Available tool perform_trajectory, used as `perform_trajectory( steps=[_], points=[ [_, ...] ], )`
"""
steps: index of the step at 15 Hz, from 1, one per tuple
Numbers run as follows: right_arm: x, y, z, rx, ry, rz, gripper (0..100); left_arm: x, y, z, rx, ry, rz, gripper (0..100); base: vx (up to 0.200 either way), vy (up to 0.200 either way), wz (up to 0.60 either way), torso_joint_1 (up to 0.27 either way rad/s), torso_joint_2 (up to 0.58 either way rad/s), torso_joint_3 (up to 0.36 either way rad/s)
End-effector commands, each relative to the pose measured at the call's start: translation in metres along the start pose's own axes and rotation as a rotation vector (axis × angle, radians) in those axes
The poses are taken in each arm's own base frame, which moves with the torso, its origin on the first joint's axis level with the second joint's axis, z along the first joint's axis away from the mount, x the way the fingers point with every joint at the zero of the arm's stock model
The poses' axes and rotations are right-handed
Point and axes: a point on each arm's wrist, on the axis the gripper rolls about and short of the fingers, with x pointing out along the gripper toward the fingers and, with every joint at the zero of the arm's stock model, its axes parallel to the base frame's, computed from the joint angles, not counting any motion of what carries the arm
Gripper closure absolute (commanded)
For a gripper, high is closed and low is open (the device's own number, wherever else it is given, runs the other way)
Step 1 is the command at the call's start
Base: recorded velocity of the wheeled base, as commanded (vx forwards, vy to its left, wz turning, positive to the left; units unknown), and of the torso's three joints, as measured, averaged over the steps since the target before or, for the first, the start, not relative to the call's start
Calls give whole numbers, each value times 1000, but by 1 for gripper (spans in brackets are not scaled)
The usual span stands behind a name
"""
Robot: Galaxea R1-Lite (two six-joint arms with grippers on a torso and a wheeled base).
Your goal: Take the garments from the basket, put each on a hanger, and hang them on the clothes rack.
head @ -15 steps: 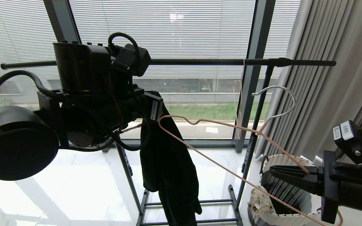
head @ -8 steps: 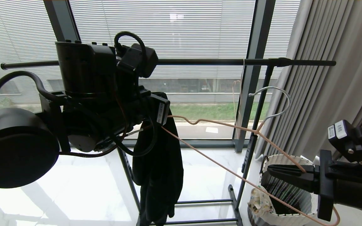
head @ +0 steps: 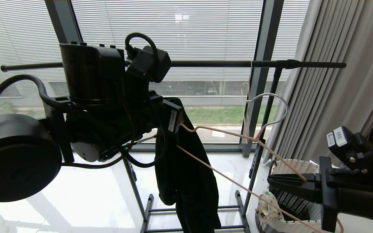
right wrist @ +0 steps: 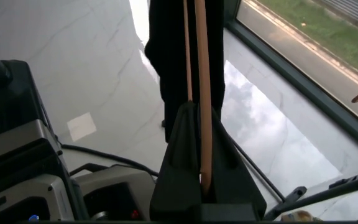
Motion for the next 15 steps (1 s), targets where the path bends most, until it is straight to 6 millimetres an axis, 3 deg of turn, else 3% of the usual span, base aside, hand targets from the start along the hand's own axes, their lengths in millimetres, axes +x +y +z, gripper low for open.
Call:
perform_trajectory(
  steps=[1, 9, 15],
  points=[
    [11, -3, -2, 9, 27, 15, 100, -3, -5, 4, -2, -15, -21, 100, 0, 0, 0, 0, 0, 0],
    [51, -15, 1, 12, 34, 37, 100, -9, -21, 8, 4, -32, -76, 100, 0, 0, 0, 0, 0, 0],
    [82, -21, 25, 66, -10, 61, 100, -25, -15, 19, -3, -88, -94, 100, 0, 0, 0, 0, 0, 0]
  ],
)
